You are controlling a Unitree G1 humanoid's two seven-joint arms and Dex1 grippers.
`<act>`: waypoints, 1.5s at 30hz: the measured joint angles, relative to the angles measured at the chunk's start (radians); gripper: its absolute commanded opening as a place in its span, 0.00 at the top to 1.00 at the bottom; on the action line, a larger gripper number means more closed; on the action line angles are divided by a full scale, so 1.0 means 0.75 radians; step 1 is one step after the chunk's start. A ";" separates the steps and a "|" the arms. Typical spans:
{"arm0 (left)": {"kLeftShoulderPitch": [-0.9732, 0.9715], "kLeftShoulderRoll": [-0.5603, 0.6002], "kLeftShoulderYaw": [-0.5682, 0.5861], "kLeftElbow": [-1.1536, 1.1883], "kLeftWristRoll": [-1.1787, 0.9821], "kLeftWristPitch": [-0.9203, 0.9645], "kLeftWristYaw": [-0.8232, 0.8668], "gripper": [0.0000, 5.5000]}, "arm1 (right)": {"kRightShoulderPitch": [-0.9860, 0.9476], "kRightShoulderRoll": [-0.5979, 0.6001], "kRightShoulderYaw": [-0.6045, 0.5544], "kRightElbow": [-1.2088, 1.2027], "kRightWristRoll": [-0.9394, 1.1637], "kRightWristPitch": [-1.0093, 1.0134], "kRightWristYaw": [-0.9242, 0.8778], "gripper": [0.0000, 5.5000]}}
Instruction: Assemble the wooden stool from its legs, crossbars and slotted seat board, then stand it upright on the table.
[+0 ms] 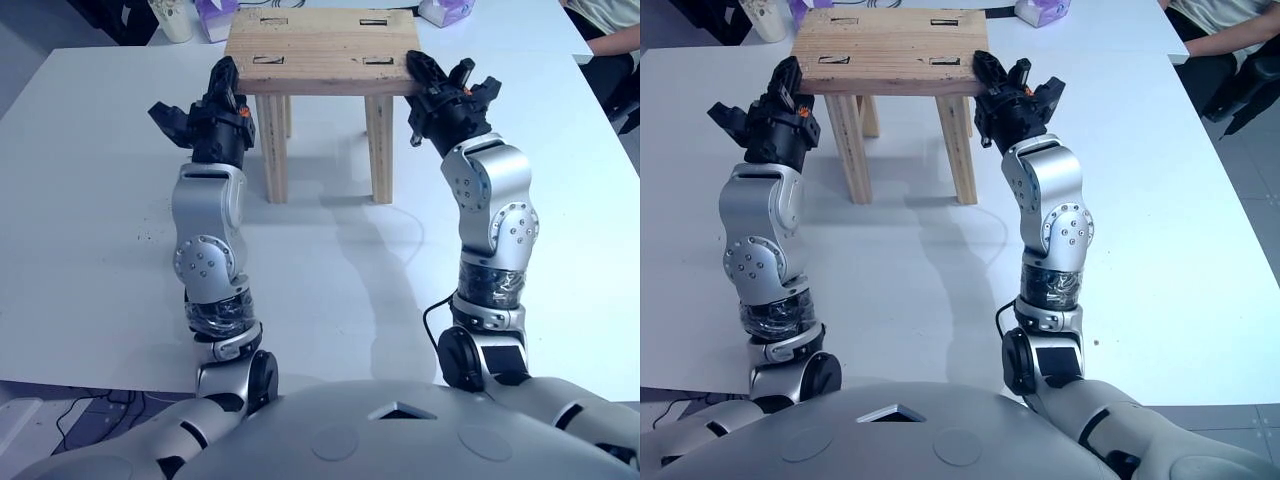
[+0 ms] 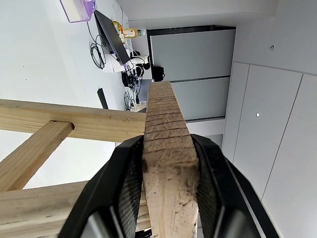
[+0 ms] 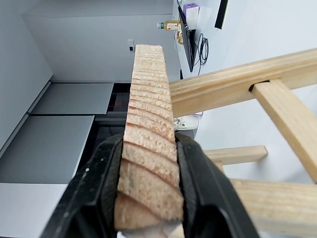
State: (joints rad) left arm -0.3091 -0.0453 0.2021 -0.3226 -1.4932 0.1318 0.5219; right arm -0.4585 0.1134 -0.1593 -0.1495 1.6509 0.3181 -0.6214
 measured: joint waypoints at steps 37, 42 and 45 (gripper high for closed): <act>0.141 0.271 0.177 0.028 0.632 0.164 -0.091 0.37 | -0.050 -0.274 0.034 0.138 -0.989 -0.003 0.384 0.34; 0.178 0.446 0.030 0.119 1.230 0.092 -0.112 0.37 | -0.053 -0.425 0.230 0.274 -1.500 -0.141 0.499 0.34; 0.166 0.449 -0.076 0.238 1.547 0.046 -0.083 0.37 | -0.102 -0.404 0.250 0.430 -1.675 -0.218 0.511 0.34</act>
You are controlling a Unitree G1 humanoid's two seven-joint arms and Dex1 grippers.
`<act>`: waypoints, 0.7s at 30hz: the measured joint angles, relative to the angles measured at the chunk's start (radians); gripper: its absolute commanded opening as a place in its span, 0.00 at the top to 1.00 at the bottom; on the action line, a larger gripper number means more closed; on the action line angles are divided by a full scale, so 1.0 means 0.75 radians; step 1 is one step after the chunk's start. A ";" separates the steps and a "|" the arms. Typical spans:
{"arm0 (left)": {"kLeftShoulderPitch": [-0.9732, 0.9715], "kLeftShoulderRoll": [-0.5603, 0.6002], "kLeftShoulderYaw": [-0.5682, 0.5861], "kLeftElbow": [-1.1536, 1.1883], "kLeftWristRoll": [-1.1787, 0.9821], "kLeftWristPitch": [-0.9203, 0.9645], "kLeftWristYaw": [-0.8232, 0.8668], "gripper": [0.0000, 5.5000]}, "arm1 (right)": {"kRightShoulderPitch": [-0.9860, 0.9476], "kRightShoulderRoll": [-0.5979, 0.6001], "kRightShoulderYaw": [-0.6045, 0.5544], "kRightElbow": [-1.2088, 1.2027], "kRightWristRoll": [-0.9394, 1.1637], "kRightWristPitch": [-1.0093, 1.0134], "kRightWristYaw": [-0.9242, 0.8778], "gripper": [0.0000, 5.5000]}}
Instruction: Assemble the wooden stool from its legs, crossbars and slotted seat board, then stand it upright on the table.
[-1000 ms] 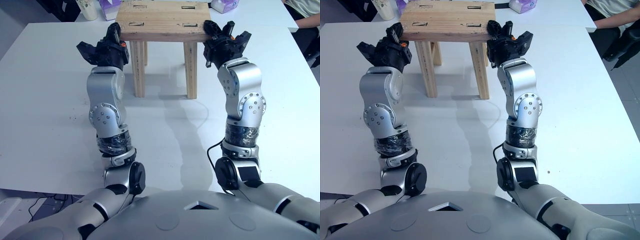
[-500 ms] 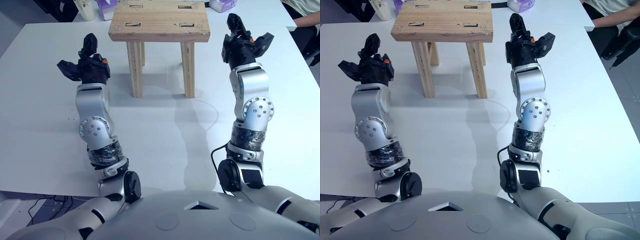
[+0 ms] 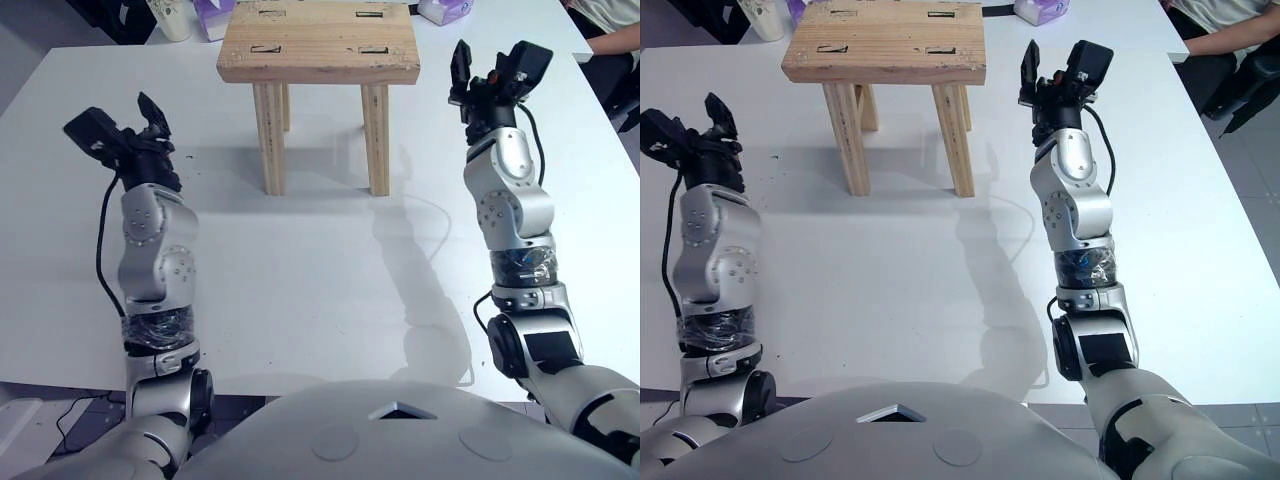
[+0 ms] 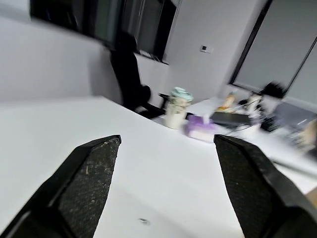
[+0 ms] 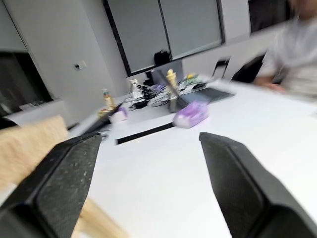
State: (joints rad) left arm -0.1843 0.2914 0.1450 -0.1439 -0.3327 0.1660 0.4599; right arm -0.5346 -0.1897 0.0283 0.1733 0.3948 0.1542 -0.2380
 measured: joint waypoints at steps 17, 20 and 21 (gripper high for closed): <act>-0.094 -0.066 0.093 -0.031 0.294 0.024 -0.099 0.37 | -0.023 0.147 0.000 -0.010 -0.386 -0.149 0.016 0.39; -0.093 -0.064 0.118 -0.110 0.304 0.088 -0.130 0.37 | 0.002 0.148 -0.002 -0.110 -0.431 -0.119 0.010 0.39; -0.093 -0.063 0.124 -0.134 0.304 0.106 -0.137 0.37 | 0.007 0.150 -0.003 -0.137 -0.441 -0.101 0.007 0.39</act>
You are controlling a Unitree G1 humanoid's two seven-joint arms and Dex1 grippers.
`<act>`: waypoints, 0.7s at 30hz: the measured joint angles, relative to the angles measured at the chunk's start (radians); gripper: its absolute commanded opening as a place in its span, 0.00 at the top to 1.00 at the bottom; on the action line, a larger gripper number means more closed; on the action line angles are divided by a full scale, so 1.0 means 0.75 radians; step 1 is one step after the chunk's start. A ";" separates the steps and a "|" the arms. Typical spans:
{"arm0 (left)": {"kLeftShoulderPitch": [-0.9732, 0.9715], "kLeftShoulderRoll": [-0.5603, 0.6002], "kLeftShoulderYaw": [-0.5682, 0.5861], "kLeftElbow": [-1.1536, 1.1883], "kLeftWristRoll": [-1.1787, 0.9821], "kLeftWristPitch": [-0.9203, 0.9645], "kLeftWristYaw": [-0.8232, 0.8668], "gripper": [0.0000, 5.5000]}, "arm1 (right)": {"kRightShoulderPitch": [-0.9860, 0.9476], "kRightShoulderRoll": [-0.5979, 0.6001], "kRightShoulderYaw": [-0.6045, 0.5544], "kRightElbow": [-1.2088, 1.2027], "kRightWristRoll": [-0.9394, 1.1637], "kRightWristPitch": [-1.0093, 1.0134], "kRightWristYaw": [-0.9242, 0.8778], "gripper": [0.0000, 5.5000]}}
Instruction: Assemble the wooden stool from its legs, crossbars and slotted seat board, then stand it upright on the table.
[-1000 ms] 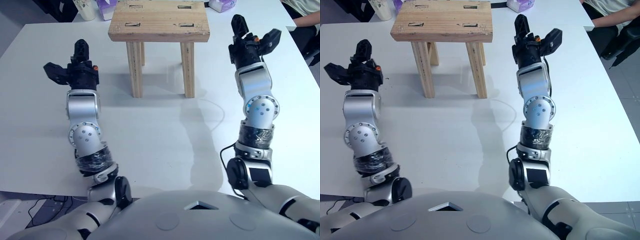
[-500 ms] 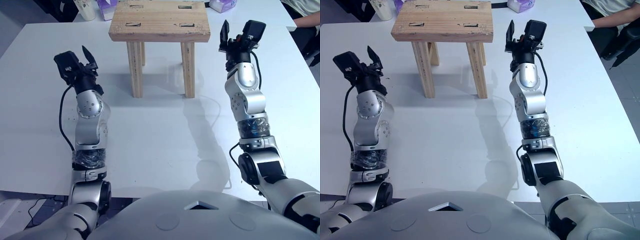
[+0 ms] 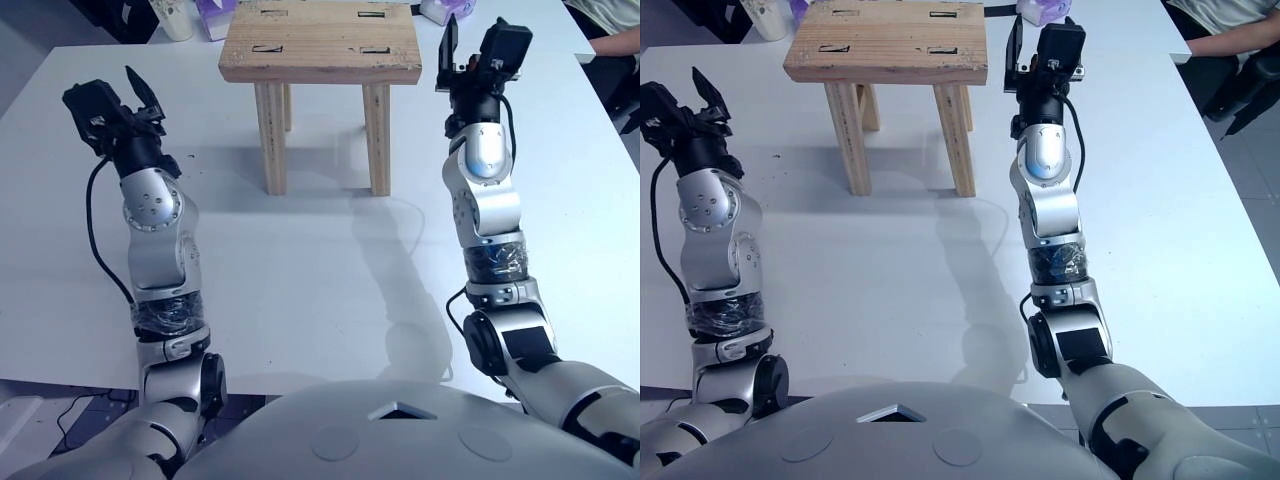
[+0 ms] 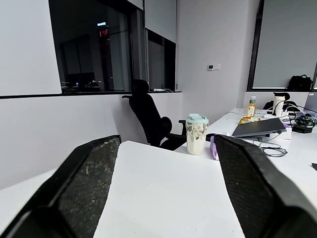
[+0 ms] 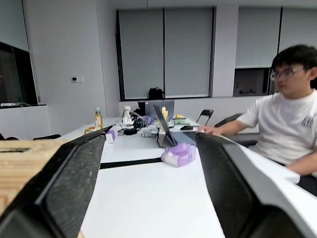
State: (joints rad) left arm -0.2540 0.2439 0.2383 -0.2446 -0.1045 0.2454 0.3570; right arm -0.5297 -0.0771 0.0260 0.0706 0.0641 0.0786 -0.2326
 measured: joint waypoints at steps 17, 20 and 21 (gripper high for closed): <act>0.121 -0.137 -0.040 -0.304 0.064 0.203 -0.054 0.39 | 0.049 0.027 -0.040 -0.153 -0.055 0.119 0.113 0.40; 0.178 -0.206 -0.053 -0.354 0.122 0.180 -0.010 0.42 | 0.021 0.030 -0.027 -0.127 -0.051 0.143 0.179 0.40; 0.184 -0.227 -0.053 -0.361 0.137 0.174 0.005 0.42 | 0.002 0.030 -0.027 -0.119 -0.051 0.151 0.195 0.40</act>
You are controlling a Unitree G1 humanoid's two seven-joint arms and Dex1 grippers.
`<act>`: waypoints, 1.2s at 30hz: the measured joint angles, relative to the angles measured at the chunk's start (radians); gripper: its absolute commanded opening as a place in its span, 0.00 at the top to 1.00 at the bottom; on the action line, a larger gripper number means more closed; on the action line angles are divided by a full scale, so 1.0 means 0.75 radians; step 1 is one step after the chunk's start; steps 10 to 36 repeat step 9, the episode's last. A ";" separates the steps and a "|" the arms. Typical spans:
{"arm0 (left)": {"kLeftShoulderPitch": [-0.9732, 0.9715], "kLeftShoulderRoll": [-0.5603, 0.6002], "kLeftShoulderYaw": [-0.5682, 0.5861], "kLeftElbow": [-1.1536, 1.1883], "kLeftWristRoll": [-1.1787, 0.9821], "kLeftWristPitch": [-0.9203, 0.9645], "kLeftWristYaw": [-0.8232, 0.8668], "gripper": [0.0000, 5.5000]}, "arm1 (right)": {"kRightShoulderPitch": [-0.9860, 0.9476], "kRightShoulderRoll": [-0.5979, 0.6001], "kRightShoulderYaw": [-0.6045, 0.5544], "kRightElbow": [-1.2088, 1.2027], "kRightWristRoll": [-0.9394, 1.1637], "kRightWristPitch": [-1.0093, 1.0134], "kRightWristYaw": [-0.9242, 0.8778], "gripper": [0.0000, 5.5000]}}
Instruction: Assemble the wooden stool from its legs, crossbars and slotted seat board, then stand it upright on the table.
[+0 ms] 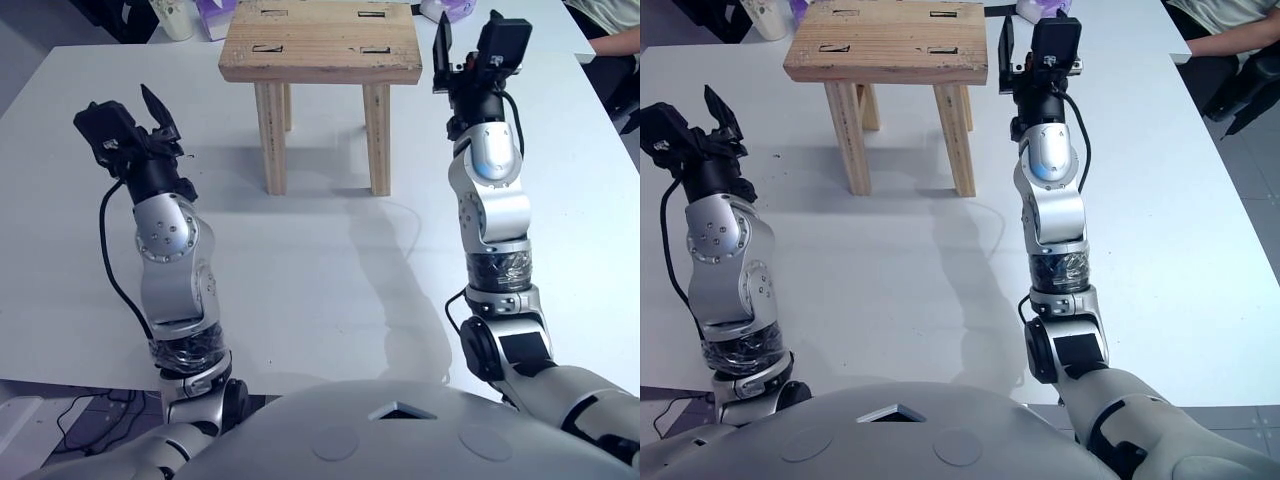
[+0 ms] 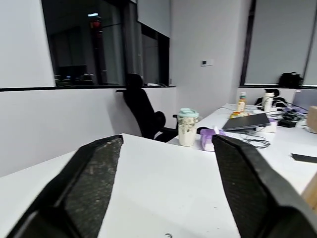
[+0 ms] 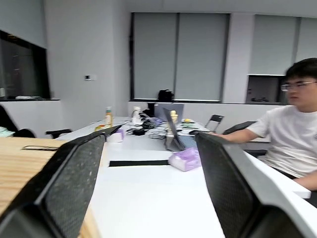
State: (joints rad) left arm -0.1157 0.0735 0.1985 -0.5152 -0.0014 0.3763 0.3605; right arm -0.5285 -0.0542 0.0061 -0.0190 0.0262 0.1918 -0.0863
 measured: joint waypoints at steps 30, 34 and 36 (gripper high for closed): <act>-0.023 -0.115 0.015 0.014 0.044 -0.092 0.076 0.38 | -0.158 0.014 0.000 0.153 0.007 -0.016 0.092 0.40; -0.023 -0.115 0.015 0.014 0.044 -0.092 0.076 0.38 | -0.158 0.014 0.000 0.153 0.007 -0.016 0.092 0.40; -0.023 -0.115 0.015 0.014 0.044 -0.092 0.076 0.38 | -0.158 0.014 0.000 0.153 0.007 -0.016 0.092 0.40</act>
